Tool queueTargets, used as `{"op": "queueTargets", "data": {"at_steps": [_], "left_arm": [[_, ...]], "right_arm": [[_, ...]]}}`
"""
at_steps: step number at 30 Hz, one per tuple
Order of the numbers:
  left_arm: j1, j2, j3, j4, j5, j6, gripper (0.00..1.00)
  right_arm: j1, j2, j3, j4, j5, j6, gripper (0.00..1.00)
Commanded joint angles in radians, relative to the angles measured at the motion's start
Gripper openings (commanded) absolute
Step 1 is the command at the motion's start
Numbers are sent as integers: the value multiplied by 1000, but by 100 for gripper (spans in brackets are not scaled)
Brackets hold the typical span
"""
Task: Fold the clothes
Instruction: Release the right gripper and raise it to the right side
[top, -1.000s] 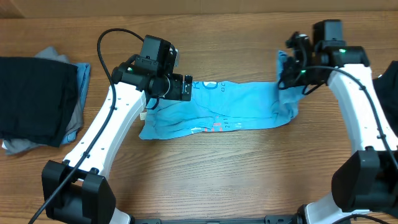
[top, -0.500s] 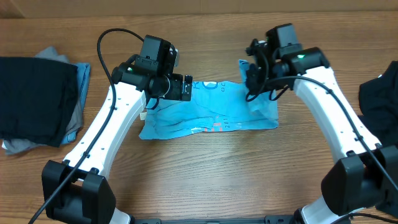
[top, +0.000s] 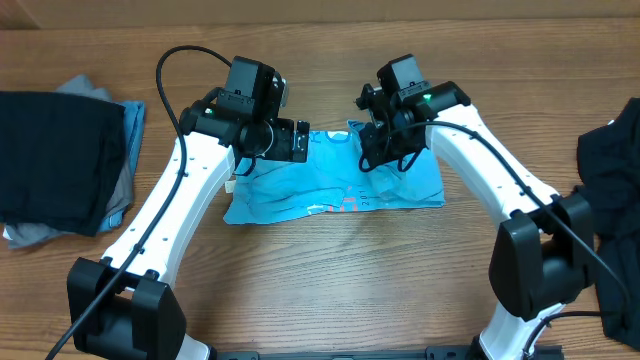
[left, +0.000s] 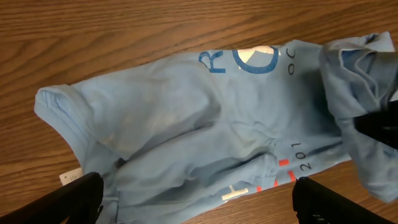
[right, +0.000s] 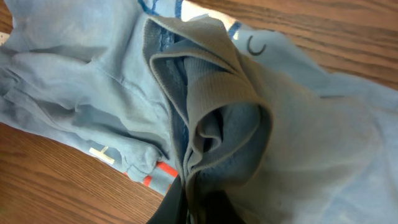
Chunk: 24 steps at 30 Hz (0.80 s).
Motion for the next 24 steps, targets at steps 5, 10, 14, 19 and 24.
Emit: {"op": "queueTargets", "data": {"at_steps": [5, 10, 14, 19, 24], "left_arm": [[-1, 4, -3, 1, -10, -10, 100], [-1, 4, -3, 1, -10, -10, 100], [-1, 4, -3, 1, -10, -10, 100], [-1, 4, -3, 1, -10, -10, 100], [-1, 4, -3, 2, -10, -10, 100]], "right_arm": [[19, 30, 19, 36, -63, 64, 13], [19, 30, 19, 37, -63, 72, 44], [21, 30, 19, 52, -65, 95, 66], [-2, 12, 34, 75, -74, 107, 65], [-50, -3, 34, 20, -57, 113, 58]]}}
